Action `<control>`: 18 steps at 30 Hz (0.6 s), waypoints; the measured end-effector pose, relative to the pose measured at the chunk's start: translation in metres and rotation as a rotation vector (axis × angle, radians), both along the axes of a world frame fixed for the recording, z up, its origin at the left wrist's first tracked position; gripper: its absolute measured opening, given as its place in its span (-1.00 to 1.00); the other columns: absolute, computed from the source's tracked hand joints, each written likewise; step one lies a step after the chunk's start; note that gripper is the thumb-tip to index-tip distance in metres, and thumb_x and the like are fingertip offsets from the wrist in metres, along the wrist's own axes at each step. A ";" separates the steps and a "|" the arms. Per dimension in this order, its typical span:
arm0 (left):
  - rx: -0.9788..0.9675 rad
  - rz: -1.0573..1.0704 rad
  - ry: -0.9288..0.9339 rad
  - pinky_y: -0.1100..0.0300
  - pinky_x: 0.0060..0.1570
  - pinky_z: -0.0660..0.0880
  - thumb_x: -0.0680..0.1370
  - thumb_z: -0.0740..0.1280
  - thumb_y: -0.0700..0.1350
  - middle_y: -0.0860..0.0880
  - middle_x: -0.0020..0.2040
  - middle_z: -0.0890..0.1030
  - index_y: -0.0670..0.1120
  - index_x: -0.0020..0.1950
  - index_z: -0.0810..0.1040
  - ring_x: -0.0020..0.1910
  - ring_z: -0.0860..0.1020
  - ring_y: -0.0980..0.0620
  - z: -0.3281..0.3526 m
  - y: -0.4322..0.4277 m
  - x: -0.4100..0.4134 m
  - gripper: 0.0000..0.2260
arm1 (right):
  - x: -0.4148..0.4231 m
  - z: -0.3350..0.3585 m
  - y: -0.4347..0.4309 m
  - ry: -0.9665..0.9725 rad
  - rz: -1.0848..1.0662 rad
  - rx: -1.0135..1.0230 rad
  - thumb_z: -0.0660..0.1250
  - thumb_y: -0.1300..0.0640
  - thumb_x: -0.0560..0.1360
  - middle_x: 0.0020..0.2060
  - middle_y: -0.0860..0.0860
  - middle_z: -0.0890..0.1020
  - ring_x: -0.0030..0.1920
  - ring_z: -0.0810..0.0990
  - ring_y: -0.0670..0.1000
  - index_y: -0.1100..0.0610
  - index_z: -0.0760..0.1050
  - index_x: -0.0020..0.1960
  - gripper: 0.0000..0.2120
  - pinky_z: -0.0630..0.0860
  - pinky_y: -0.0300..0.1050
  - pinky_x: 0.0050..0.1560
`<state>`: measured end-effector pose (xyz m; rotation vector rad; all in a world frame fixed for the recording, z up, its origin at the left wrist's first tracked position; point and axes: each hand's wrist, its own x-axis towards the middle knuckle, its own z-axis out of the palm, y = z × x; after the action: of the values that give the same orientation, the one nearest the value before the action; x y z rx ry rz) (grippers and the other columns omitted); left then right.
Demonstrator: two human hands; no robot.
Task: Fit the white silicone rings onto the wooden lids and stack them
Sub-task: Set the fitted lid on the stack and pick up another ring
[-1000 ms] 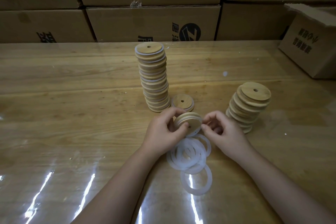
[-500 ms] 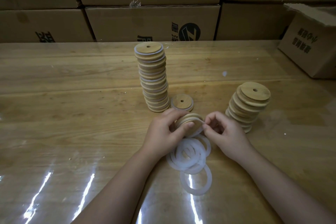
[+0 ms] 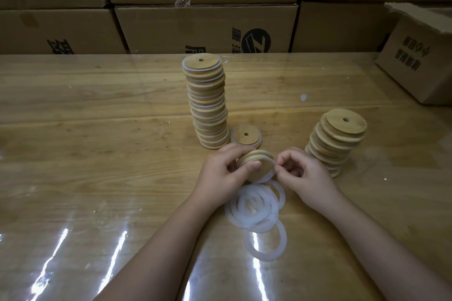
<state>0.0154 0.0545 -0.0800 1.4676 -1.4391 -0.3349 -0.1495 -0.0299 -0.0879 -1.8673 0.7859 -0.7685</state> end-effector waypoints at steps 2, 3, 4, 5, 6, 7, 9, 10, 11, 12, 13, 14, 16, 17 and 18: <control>0.007 -0.007 0.011 0.46 -0.26 0.30 0.43 0.40 -0.08 0.19 -0.24 0.51 -0.13 0.05 0.65 -0.30 0.45 0.30 0.000 0.000 0.000 -0.77 | -0.001 0.000 0.000 0.001 0.018 0.007 0.35 0.37 0.43 -0.24 0.01 0.49 -0.32 0.44 -0.14 0.11 0.47 -0.24 -0.81 0.37 -0.35 -0.33; 0.012 -0.011 0.016 0.45 -0.26 0.30 0.43 0.40 -0.08 0.18 -0.24 0.51 -0.13 0.04 0.65 -0.30 0.44 0.29 0.000 0.000 0.000 -0.77 | -0.002 0.000 -0.001 0.002 0.025 0.007 0.35 0.37 0.43 -0.24 0.01 0.49 -0.32 0.44 -0.14 0.11 0.47 -0.24 -0.81 0.37 -0.35 -0.33; 0.019 -0.016 0.026 0.44 -0.27 0.31 0.43 0.39 -0.08 0.17 -0.23 0.52 -0.13 0.05 0.65 -0.30 0.44 0.28 0.000 0.000 0.000 -0.76 | -0.002 0.000 -0.001 0.004 0.028 0.007 0.35 0.37 0.44 -0.24 0.01 0.50 -0.32 0.44 -0.14 0.11 0.48 -0.25 -0.81 0.37 -0.35 -0.33; 0.026 -0.020 0.041 0.43 -0.26 0.31 0.43 0.39 -0.08 0.16 -0.22 0.53 -0.13 0.05 0.65 -0.30 0.44 0.28 0.000 0.000 0.001 -0.76 | -0.002 0.000 -0.001 0.006 0.028 0.005 0.35 0.36 0.44 -0.23 0.01 0.50 -0.32 0.44 -0.13 0.10 0.48 -0.25 -0.81 0.38 -0.35 -0.33; 0.033 -0.023 0.056 0.42 -0.25 0.32 0.43 0.39 -0.08 0.14 -0.19 0.55 -0.13 0.06 0.64 -0.29 0.45 0.27 -0.001 0.000 0.001 -0.76 | -0.002 -0.001 -0.001 0.013 0.029 -0.004 0.36 0.35 0.44 -0.23 0.01 0.52 -0.31 0.45 -0.11 0.09 0.49 -0.24 -0.81 0.38 -0.34 -0.32; 0.039 -0.023 0.069 0.41 -0.24 0.33 0.44 0.38 -0.07 0.12 -0.16 0.57 -0.13 0.06 0.64 -0.27 0.45 0.27 -0.002 0.000 0.002 -0.75 | -0.002 -0.001 -0.001 0.026 0.034 -0.025 0.36 0.33 0.45 -0.23 0.01 0.53 -0.30 0.46 -0.08 0.07 0.50 -0.24 -0.81 0.39 -0.33 -0.30; 0.052 -0.020 0.100 0.35 -0.23 0.37 0.44 0.37 -0.06 0.06 -0.12 0.61 -0.10 0.07 0.63 -0.27 0.47 0.23 -0.003 0.001 0.004 -0.75 | -0.002 -0.002 0.000 0.053 0.050 -0.080 0.37 0.30 0.45 -0.22 -0.01 0.55 -0.26 0.49 -0.02 0.02 0.51 -0.25 -0.79 0.40 -0.31 -0.27; 0.059 -0.021 0.124 0.27 -0.24 0.41 0.45 0.37 -0.05 0.05 -0.11 0.62 -0.08 0.07 0.63 -0.28 0.47 0.18 -0.003 0.001 0.004 -0.76 | -0.002 -0.002 0.000 0.057 0.052 -0.092 0.38 0.29 0.45 -0.22 -0.02 0.55 -0.25 0.50 -0.01 0.00 0.51 -0.25 -0.79 0.40 -0.30 -0.27; 0.067 -0.022 0.150 0.15 -0.26 0.46 0.45 0.37 -0.05 0.04 -0.10 0.62 -0.06 0.07 0.62 -0.30 0.47 0.12 -0.003 0.001 0.004 -0.77 | -0.002 -0.003 0.000 0.056 0.047 -0.093 0.38 0.28 0.45 -0.21 -0.02 0.55 -0.25 0.51 0.01 0.01 0.51 -0.24 -0.80 0.41 -0.30 -0.27; 0.079 -0.027 0.169 0.04 -0.26 0.50 0.45 0.36 -0.05 0.04 -0.10 0.62 -0.05 0.07 0.61 -0.31 0.47 0.07 -0.003 0.001 0.003 -0.78 | -0.002 -0.004 -0.001 0.053 0.035 -0.092 0.38 0.28 0.44 -0.21 -0.01 0.55 -0.25 0.51 0.02 0.03 0.51 -0.24 -0.82 0.42 -0.28 -0.27; 0.091 -0.034 0.179 -0.05 -0.25 0.52 0.46 0.36 -0.05 0.05 -0.11 0.61 -0.04 0.07 0.60 -0.32 0.47 0.03 -0.003 0.001 0.003 -0.78 | -0.001 -0.005 -0.001 0.044 0.016 -0.090 0.38 0.30 0.44 -0.20 0.01 0.55 -0.25 0.52 0.04 0.06 0.51 -0.23 -0.83 0.42 -0.25 -0.28; 0.103 -0.043 0.182 -0.07 -0.24 0.53 0.46 0.36 -0.05 0.08 -0.14 0.60 -0.03 0.08 0.59 -0.32 0.47 0.02 -0.003 0.001 0.003 -0.79 | -0.001 -0.006 -0.002 0.025 -0.007 -0.086 0.38 0.32 0.43 -0.19 0.03 0.55 -0.24 0.52 0.06 0.09 0.50 -0.21 -0.84 0.42 -0.23 -0.28; 0.129 -0.044 0.158 0.01 -0.29 0.51 0.45 0.36 -0.05 0.13 -0.26 0.55 0.00 0.07 0.57 -0.36 0.45 0.09 -0.006 0.001 0.002 -0.80 | -0.001 -0.006 -0.001 -0.029 -0.039 -0.094 0.36 0.37 0.43 -0.15 0.06 0.56 -0.20 0.54 0.03 0.13 0.49 -0.19 -0.84 0.44 -0.25 -0.27; 0.141 -0.033 0.131 0.10 -0.33 0.46 0.44 0.36 -0.05 0.15 -0.34 0.51 0.00 0.06 0.57 -0.39 0.42 0.15 -0.008 0.001 0.003 -0.79 | -0.001 -0.005 -0.001 -0.055 -0.040 -0.114 0.35 0.39 0.43 -0.12 0.04 0.56 -0.16 0.55 -0.02 0.15 0.49 -0.18 -0.84 0.46 -0.29 -0.23; 0.146 -0.019 0.098 0.21 -0.35 0.39 0.43 0.36 -0.05 0.17 -0.39 0.48 0.00 0.05 0.56 -0.42 0.39 0.19 -0.009 0.001 0.002 -0.79 | -0.001 -0.004 0.000 -0.074 -0.034 -0.145 0.35 0.40 0.43 -0.10 0.01 0.56 -0.11 0.56 -0.08 0.17 0.49 -0.17 -0.85 0.48 -0.33 -0.17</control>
<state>0.0179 0.0557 -0.0888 1.5329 -1.3740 -0.5255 -0.1505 -0.0297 -0.0921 -1.9456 0.7339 -0.9321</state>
